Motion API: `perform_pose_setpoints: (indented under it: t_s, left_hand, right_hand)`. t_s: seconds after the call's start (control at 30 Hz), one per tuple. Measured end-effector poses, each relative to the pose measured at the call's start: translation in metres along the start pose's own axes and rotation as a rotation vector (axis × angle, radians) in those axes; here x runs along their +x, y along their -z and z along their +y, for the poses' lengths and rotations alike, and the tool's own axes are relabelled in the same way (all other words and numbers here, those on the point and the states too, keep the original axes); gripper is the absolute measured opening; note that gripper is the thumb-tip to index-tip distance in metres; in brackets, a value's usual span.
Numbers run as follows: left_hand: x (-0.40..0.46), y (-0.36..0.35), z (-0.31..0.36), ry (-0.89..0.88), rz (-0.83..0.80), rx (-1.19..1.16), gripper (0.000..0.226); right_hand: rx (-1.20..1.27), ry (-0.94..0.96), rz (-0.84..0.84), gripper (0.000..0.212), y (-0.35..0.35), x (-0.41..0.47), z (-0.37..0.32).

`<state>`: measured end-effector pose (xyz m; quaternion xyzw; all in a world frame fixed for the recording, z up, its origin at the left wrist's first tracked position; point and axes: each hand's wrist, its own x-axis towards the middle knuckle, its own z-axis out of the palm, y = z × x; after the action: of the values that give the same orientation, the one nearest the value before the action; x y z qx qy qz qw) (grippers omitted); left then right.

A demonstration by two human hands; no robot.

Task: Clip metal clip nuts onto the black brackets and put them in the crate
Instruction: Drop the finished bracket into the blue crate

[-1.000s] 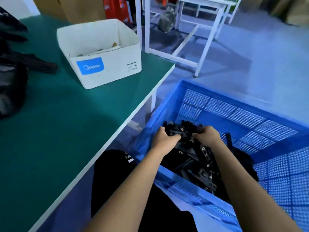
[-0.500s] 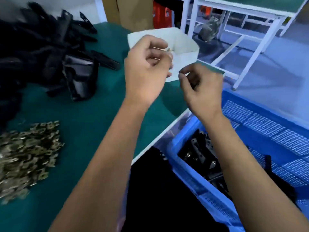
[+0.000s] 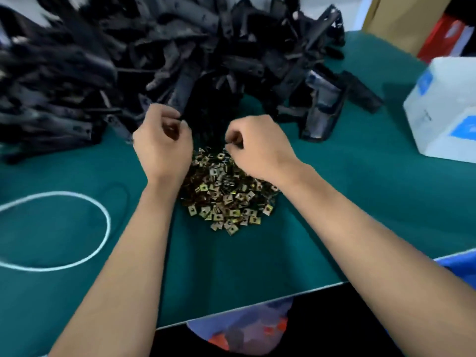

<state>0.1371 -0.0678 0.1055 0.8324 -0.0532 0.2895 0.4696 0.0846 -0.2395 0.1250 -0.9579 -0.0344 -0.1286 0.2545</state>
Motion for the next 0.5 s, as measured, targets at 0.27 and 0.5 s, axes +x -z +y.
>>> perform_pose_setpoints:
  t_s: [0.27, 0.5]
  left_hand:
    - [0.006, -0.012, -0.019, 0.140, -0.083, -0.040, 0.010]
    - [0.010, -0.015, -0.022, 0.226, -0.202, -0.091, 0.012]
  right_hand:
    - [-0.015, -0.255, 0.077, 0.053, -0.042, 0.054, -0.031]
    - [0.147, -0.420, 0.042, 0.028, -0.024, 0.071, -0.017]
